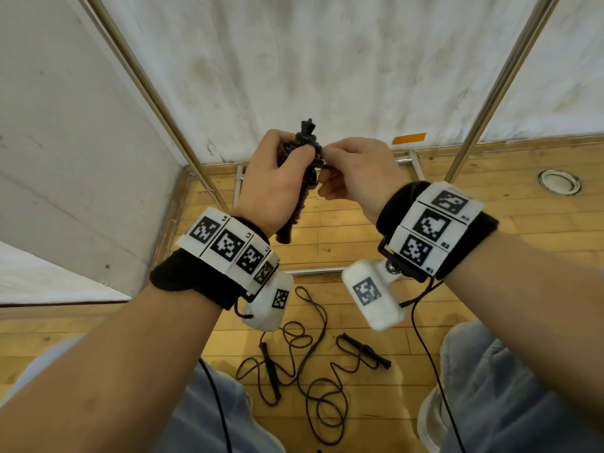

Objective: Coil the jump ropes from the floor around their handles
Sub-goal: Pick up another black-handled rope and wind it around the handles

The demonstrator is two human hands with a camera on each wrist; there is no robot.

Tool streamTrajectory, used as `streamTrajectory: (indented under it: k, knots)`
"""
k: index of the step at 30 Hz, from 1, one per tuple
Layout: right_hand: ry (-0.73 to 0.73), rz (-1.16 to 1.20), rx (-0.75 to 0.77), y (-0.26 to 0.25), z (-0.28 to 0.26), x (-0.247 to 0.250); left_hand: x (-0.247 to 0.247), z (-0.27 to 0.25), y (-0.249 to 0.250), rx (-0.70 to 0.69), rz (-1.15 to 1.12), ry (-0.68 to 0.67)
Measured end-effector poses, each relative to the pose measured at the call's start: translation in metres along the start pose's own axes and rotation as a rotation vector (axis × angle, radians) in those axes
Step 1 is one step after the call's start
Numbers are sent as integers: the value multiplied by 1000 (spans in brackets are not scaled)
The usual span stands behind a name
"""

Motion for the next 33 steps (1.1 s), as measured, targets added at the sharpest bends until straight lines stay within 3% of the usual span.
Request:
streamTrajectory:
  k: [8, 21, 28, 33]
  knots:
    - [47, -161, 142, -22, 4, 4, 10, 3, 15, -13, 31, 134]
    - [78, -205, 193, -18, 5, 18, 14, -2, 11, 105, -36, 7]
    - [49, -201, 255, -29, 1, 5, 21, 1, 19, 68, 31, 87]
    - [54, -119, 180, -31, -7, 2, 22, -1, 36, 30, -5, 115]
Point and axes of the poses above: each hand's wrist, its own z-axis towards the middle knuckle, its own x-axis out of the back of the hand, y = z × x, the point moved 8 cm from there along z, towards the middle knuckle, and after that the axes turned 7 degrees about y, right-handed, at the moved point
